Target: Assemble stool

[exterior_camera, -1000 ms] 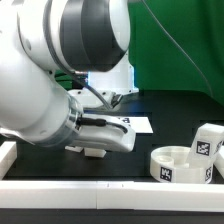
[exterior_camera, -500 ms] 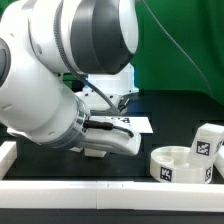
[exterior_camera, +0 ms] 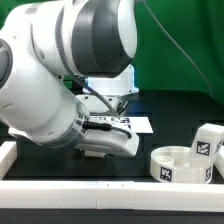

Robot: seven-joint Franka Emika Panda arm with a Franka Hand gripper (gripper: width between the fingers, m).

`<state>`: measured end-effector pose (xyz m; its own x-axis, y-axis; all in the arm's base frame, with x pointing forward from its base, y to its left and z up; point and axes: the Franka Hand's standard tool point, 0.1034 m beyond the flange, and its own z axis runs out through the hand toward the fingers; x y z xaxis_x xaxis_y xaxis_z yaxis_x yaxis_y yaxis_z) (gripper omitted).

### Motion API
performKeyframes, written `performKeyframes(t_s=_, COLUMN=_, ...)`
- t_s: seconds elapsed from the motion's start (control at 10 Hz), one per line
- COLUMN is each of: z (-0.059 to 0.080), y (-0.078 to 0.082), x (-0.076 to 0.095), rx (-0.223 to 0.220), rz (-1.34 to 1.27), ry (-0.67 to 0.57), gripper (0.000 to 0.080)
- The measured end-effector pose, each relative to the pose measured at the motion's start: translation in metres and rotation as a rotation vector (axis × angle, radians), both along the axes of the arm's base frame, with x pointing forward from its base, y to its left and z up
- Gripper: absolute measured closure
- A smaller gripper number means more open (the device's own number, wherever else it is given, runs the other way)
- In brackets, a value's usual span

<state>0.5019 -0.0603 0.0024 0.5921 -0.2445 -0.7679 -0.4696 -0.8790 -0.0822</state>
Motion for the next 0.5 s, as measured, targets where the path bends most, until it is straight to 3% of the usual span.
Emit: performKeyframes(t_s=0.5, z=0.0004, y=0.0004, x=-0.0001, rx=0.007, rz=0.012, ry=-0.035, gripper=0.0178)
